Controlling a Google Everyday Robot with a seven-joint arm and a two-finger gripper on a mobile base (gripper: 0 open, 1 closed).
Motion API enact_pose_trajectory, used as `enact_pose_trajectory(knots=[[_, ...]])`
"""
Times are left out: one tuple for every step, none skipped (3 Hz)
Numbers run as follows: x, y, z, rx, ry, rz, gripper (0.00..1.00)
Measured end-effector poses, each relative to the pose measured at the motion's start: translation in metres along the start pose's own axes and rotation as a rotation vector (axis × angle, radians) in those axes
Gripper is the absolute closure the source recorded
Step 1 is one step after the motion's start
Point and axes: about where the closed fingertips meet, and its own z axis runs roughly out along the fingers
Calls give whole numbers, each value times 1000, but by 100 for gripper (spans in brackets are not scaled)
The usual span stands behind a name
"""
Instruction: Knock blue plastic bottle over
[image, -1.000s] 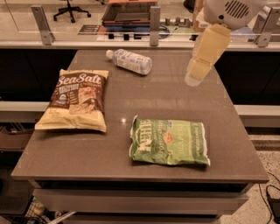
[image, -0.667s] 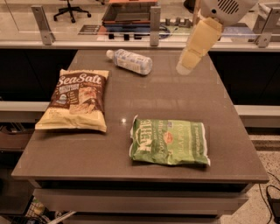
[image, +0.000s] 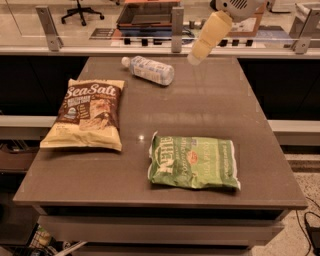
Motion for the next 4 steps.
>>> enact_pose_trajectory(knots=[[-21, -19, 30, -15, 20, 10, 0], [-43, -21, 61, -43, 54, -4, 0], [-56, -15, 96, -73, 107, -2, 0], [-63, -7, 121, -98, 149, 6, 0]])
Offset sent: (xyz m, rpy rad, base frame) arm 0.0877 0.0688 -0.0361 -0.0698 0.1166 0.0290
